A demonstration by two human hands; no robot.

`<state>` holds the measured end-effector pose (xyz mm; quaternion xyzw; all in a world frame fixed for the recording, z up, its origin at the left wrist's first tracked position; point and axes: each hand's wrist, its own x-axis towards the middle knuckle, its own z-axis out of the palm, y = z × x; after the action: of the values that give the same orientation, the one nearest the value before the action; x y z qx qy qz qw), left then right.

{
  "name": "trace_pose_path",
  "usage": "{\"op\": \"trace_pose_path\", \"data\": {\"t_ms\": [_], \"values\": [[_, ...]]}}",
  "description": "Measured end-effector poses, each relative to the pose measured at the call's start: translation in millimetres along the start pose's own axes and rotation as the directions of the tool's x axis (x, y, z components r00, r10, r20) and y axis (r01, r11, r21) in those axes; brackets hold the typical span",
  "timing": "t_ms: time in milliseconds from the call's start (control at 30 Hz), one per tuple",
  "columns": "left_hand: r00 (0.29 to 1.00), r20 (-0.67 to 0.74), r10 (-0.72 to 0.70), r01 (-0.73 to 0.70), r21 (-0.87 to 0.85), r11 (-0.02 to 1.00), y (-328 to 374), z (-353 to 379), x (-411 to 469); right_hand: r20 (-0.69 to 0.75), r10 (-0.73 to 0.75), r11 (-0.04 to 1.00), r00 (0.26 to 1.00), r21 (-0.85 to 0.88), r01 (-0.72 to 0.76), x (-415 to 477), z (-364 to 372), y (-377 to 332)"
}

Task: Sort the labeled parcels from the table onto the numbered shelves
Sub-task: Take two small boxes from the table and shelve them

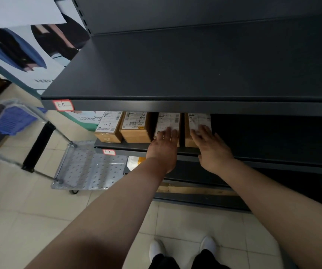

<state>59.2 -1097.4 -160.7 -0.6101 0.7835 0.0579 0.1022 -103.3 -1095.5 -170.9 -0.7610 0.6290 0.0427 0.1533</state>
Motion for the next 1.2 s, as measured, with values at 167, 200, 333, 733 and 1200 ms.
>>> {"op": "trace_pose_path", "data": {"t_ms": [167,200,333,733,1200], "values": [[0.987,-0.161,0.006,-0.036,-0.179,0.983,-6,3,-11,-0.150,0.007,1.000,0.989,0.009,-0.006,-20,3,2],[0.981,-0.191,0.046,-0.077,-0.162,0.984,-7,5,-15,-0.166,0.017,1.000,0.986,0.011,-0.016,-25,4,2],[0.950,-0.197,0.241,-0.267,-0.113,0.957,-14,11,-26,-0.172,0.148,0.989,0.974,0.015,-0.148,-55,8,-3],[0.802,-0.024,0.597,-0.598,-0.039,0.801,-7,7,-42,-0.092,0.539,0.833,0.837,0.206,-0.514,-176,47,-61],[0.228,0.100,0.969,-0.974,0.030,0.226,199,26,-230,0.051,0.956,0.236,0.290,0.458,-0.857,-455,116,-100]]}}
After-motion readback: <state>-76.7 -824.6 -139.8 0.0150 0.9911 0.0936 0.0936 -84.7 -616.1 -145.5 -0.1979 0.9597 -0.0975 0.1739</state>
